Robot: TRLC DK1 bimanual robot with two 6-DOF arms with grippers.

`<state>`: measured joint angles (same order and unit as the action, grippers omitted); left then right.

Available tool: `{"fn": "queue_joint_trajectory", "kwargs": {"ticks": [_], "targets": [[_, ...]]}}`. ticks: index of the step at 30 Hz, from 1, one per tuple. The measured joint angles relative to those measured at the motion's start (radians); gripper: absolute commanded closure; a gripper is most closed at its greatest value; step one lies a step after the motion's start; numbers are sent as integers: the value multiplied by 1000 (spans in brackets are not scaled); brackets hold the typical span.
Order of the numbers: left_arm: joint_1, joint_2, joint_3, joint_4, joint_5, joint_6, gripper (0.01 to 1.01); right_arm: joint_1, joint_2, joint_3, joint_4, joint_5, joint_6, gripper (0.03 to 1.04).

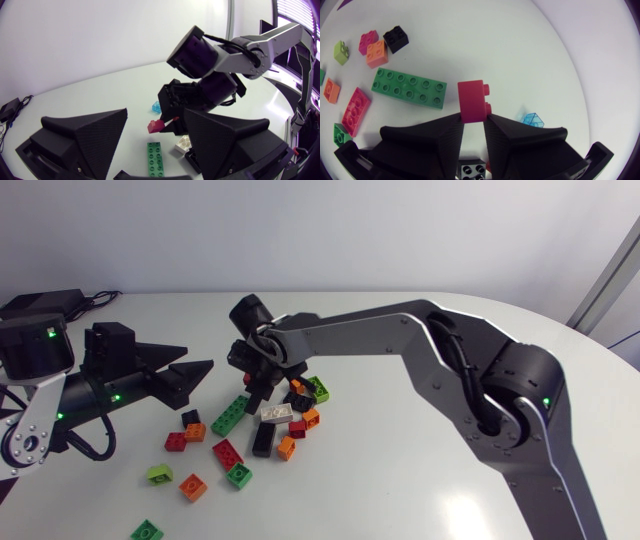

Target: Disassemble duplo

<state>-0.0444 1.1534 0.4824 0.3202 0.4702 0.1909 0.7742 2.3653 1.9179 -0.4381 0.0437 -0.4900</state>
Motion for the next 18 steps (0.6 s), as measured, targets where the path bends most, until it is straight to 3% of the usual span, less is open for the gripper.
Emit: {"fn": "queue_joint_trajectory", "kwargs": {"ticks": [9, 14, 18], "targets": [[0, -2, 0, -10, 0, 0, 213, -41, 50, 115, -117, -19, 31, 539], [0, -2, 0, -10, 0, 0, 213, -45, 109, 204, -238, -42, 61, 362], [0, -2, 0, -11, 0, 0, 213, -55, 124, 232, -248, -45, 84, 161]]}}
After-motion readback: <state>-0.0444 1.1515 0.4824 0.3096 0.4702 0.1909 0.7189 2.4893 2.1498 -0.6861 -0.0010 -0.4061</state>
